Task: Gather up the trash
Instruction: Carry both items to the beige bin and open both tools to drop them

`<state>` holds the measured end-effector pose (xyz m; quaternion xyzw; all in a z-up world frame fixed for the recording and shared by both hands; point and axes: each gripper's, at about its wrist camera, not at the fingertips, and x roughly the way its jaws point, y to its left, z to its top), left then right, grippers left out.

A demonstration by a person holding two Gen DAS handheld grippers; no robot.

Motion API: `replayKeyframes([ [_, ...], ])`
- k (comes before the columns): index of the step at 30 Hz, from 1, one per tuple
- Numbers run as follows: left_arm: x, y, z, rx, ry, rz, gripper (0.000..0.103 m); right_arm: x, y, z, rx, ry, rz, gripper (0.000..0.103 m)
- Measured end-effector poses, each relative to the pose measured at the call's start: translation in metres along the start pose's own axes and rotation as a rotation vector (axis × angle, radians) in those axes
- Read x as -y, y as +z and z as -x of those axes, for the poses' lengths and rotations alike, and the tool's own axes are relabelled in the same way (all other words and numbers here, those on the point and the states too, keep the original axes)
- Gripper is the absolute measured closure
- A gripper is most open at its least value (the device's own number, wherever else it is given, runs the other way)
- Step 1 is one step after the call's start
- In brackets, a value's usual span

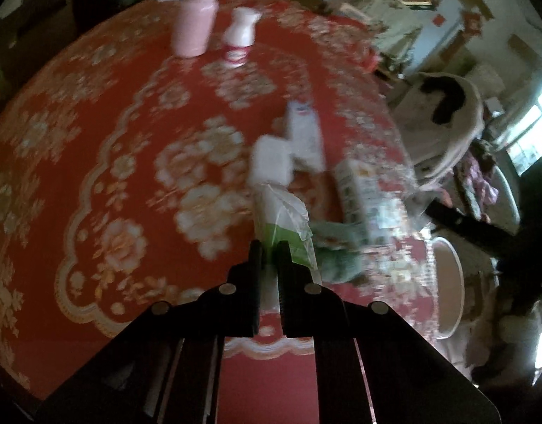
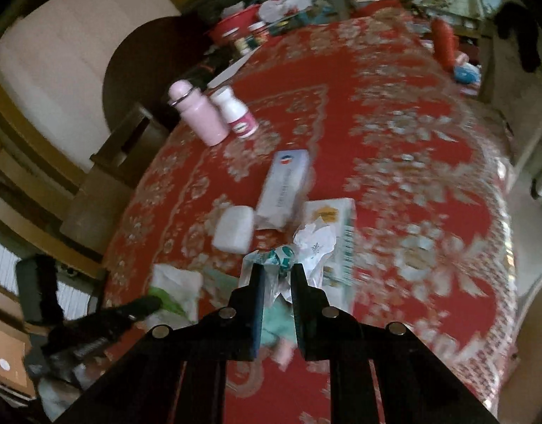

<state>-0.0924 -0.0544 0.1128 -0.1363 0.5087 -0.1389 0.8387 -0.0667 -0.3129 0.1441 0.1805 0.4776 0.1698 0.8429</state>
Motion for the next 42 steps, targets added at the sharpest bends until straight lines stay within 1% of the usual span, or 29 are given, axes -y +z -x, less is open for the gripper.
replayKeyframes([
  [5, 0.049, 0.006, -0.004, -0.004, -0.066, -0.081, 0.098, 0.034, -0.010, 0.030, 0.040, -0.052, -0.057, 0.089],
  [13, 0.129, 0.002, -0.028, -0.039, -0.134, -0.216, 0.098, 0.090, -0.035, 0.078, 0.091, -0.137, -0.162, 0.089],
  [17, 0.173, -0.004, -0.042, -0.059, -0.167, -0.291, 0.098, 0.122, -0.052, 0.103, 0.118, -0.188, -0.228, 0.089],
  [23, 0.226, -0.018, -0.066, -0.095, -0.200, -0.384, 0.098, 0.169, -0.077, 0.134, 0.136, -0.251, -0.325, 0.089],
  [27, 0.257, -0.027, -0.083, -0.123, -0.216, -0.429, 0.098, 0.195, -0.093, 0.148, 0.140, -0.288, -0.375, 0.089],
  [30, 0.279, -0.036, -0.096, -0.144, -0.228, -0.459, 0.098, 0.217, -0.104, 0.156, 0.132, -0.334, -0.405, 0.089],
  [35, 0.311, -0.048, -0.118, -0.181, -0.250, -0.490, 0.098, 0.249, -0.119, 0.164, 0.125, -0.352, -0.467, 0.089],
  [42, 0.343, -0.064, -0.148, -0.238, -0.267, -0.502, 0.098, 0.282, -0.129, 0.166, 0.103, -0.357, -0.525, 0.089],
])
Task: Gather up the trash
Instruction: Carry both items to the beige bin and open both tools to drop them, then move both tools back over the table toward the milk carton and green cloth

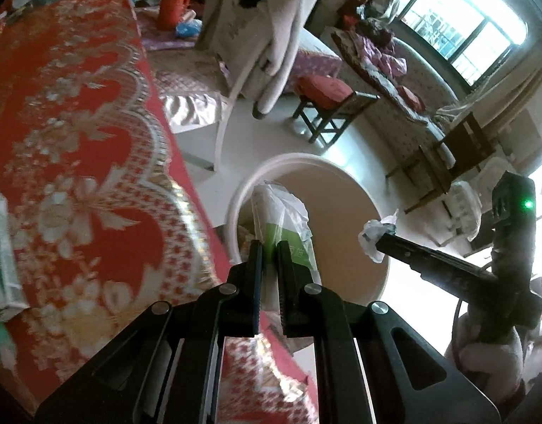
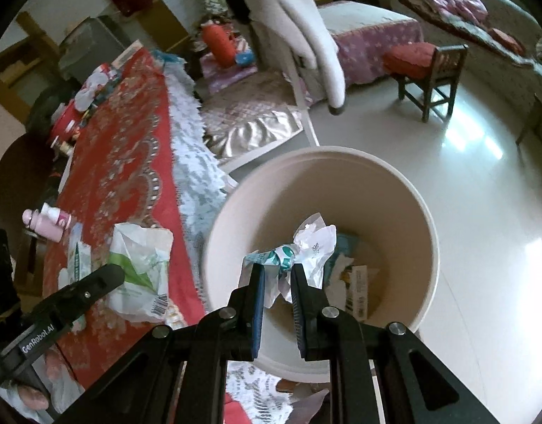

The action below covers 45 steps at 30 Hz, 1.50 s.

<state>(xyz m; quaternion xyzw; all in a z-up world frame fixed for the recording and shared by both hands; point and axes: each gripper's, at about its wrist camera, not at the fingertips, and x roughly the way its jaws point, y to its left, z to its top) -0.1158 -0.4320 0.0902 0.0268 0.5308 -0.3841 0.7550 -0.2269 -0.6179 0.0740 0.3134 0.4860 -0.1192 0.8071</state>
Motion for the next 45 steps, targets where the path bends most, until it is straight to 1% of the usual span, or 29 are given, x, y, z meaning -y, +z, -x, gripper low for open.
replayKeyframes([
  [9, 0.015, 0.004, -0.028, -0.032, 0.001, -0.014, 0.098, 0.024, 0.005, -0.014, -0.036, -0.028, -0.031, 0.089],
  [11, 0.016, 0.004, -0.031, -0.034, -0.001, -0.012, 0.098, 0.027, 0.006, -0.017, -0.043, -0.039, -0.041, 0.087],
  [12, 0.016, 0.004, -0.032, -0.036, -0.003, -0.011, 0.097, 0.029, 0.006, -0.017, -0.044, -0.044, -0.046, 0.080],
  [13, 0.016, 0.006, -0.033, -0.037, -0.004, -0.011, 0.097, 0.031, 0.007, -0.018, -0.043, -0.047, -0.052, 0.068],
  [14, 0.016, 0.006, -0.034, -0.037, -0.003, -0.011, 0.096, 0.032, 0.008, -0.018, -0.039, -0.046, -0.058, 0.065],
  [16, 0.017, 0.008, -0.037, -0.045, -0.007, -0.005, 0.094, 0.033, 0.008, -0.018, -0.038, -0.045, -0.062, 0.064],
  [19, 0.013, 0.007, -0.038, -0.057, -0.023, 0.016, 0.084, 0.033, 0.008, -0.018, -0.041, -0.047, -0.055, 0.064],
  [21, 0.011, 0.007, -0.037, -0.056, -0.031, 0.027, 0.068, 0.032, 0.008, -0.018, -0.042, -0.045, -0.053, 0.064],
  [23, 0.009, 0.006, -0.033, -0.050, -0.034, 0.032, 0.066, 0.030, 0.008, -0.018, -0.039, -0.045, -0.052, 0.064],
  [25, 0.007, 0.005, -0.028, -0.045, -0.030, 0.031, 0.066, 0.028, 0.007, -0.017, -0.040, -0.044, -0.050, 0.064],
  [31, 0.001, 0.001, -0.008, -0.012, 0.004, 0.026, 0.066, 0.007, 0.006, -0.012, -0.028, -0.037, -0.021, 0.064],
  [35, -0.007, -0.001, 0.014, 0.040, 0.055, 0.011, 0.066, -0.016, 0.007, -0.009, -0.015, -0.029, 0.015, 0.064],
  [40, -0.026, -0.006, 0.039, 0.086, 0.109, 0.021, 0.066, -0.047, 0.008, -0.008, -0.004, -0.006, 0.060, 0.060],
  [45, -0.054, -0.015, 0.066, 0.117, 0.159, 0.053, 0.066, -0.086, 0.006, -0.013, -0.013, 0.024, 0.117, 0.060],
])
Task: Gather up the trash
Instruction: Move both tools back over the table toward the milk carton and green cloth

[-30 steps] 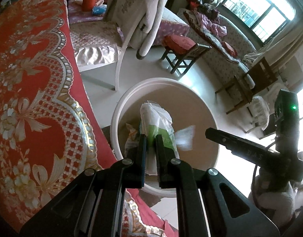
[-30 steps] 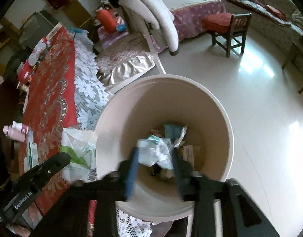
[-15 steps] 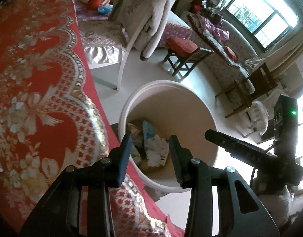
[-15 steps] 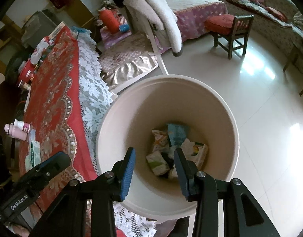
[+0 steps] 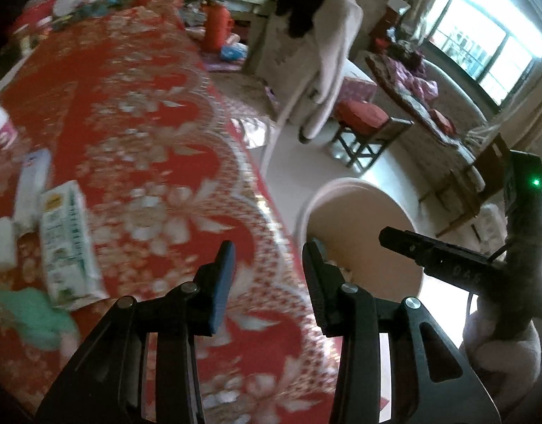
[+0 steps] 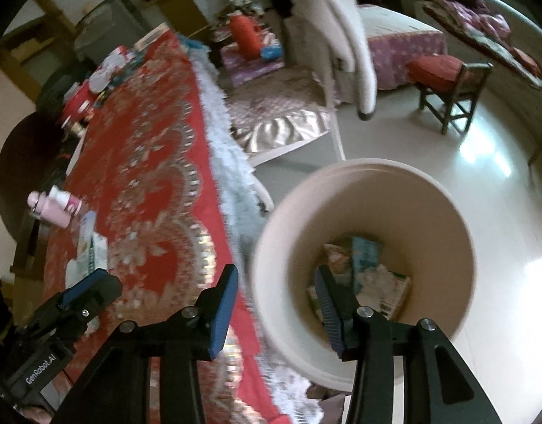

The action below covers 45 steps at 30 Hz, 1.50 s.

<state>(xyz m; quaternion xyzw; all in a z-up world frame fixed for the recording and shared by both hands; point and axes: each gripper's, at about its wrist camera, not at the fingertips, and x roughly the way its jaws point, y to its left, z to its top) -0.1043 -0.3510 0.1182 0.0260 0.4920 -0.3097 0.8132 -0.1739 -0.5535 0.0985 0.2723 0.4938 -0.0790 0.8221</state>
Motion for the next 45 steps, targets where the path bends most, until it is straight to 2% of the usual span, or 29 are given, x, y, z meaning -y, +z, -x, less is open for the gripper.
replayKeyframes([
  [10, -0.082, -0.018, 0.051, 0.052, 0.103, 0.115, 0.066, -0.094, -0.005, -0.025, -0.045, 0.077, 0.143, 0.059],
  [18, -0.157, -0.046, 0.089, 0.078, 0.211, 0.247, 0.066, -0.165, -0.015, -0.051, -0.093, 0.131, 0.246, 0.057],
  [22, -0.181, -0.058, 0.102, 0.088, 0.253, 0.294, 0.066, -0.192, -0.020, -0.059, -0.110, 0.150, 0.288, 0.057],
  [26, -0.199, -0.066, 0.112, 0.099, 0.282, 0.324, 0.066, -0.212, -0.022, -0.066, -0.120, 0.164, 0.316, 0.053],
  [28, -0.204, -0.069, 0.116, 0.104, 0.294, 0.331, 0.066, -0.221, -0.024, -0.068, -0.124, 0.170, 0.329, 0.047],
  [37, -0.225, -0.075, 0.125, 0.109, 0.317, 0.365, 0.066, -0.247, -0.030, -0.076, -0.140, 0.181, 0.369, 0.047],
  [45, -0.230, -0.078, 0.123, 0.098, 0.321, 0.367, 0.066, -0.249, -0.033, -0.084, -0.157, 0.171, 0.366, 0.045],
])
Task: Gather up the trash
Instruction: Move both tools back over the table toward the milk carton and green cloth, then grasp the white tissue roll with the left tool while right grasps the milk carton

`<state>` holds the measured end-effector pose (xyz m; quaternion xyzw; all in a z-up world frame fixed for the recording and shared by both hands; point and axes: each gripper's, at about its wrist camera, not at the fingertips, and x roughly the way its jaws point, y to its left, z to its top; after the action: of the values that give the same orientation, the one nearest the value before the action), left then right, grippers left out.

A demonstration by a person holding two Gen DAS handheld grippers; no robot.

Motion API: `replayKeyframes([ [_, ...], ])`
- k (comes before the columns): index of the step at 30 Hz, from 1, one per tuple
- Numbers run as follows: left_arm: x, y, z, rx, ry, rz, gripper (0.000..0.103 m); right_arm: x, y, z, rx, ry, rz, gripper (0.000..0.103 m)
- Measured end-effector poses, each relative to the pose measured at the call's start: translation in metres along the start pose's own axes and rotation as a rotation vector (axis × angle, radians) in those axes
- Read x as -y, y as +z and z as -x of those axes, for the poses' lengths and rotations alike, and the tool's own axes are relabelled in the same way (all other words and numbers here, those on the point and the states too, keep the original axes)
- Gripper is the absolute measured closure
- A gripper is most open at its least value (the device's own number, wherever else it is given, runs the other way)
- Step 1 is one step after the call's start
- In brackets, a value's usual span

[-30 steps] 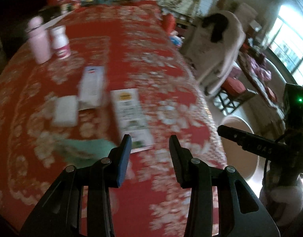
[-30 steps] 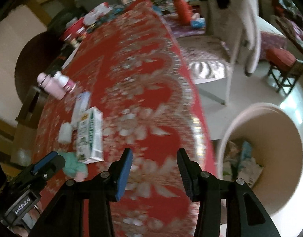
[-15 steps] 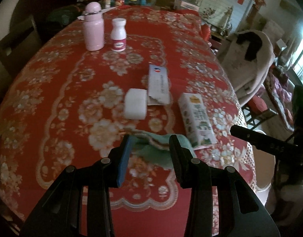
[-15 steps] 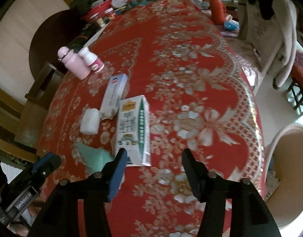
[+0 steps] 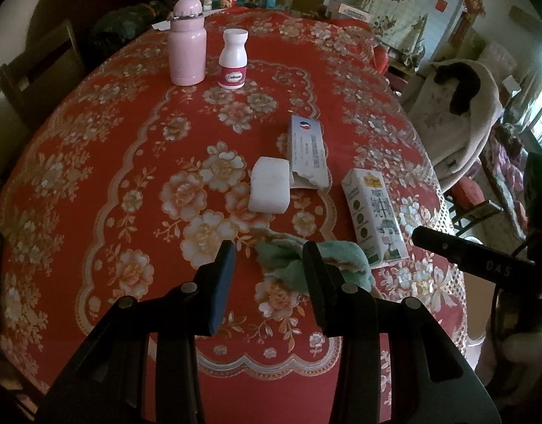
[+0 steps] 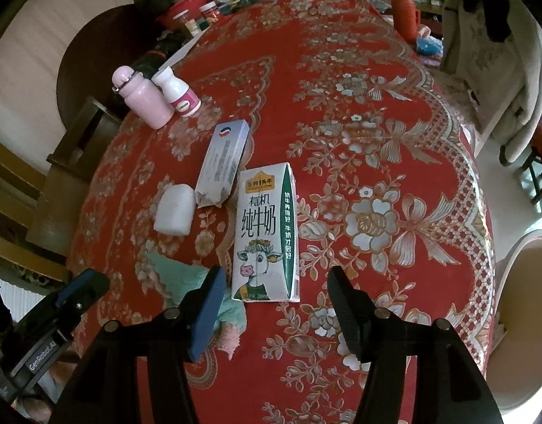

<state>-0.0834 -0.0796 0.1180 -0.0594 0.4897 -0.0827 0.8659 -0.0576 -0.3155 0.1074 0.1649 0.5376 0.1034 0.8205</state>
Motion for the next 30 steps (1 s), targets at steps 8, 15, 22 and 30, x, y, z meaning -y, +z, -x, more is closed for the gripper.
replayKeyframes([
  [8, -0.013, -0.001, -0.010, -0.033, -0.018, 0.032, 0.066, -0.004, 0.003, -0.017, -0.020, -0.017, 0.006, 0.040],
  [15, -0.025, 0.003, -0.020, -0.059, -0.041, 0.068, 0.066, -0.014, 0.012, -0.038, -0.040, -0.038, 0.029, 0.039],
  [22, -0.027, 0.017, -0.036, -0.084, -0.069, 0.069, 0.061, -0.022, 0.023, -0.068, -0.062, -0.094, 0.050, 0.039],
  [30, -0.021, 0.045, -0.071, -0.129, -0.102, 0.041, 0.053, -0.009, 0.019, -0.058, -0.040, -0.137, 0.051, 0.053],
])
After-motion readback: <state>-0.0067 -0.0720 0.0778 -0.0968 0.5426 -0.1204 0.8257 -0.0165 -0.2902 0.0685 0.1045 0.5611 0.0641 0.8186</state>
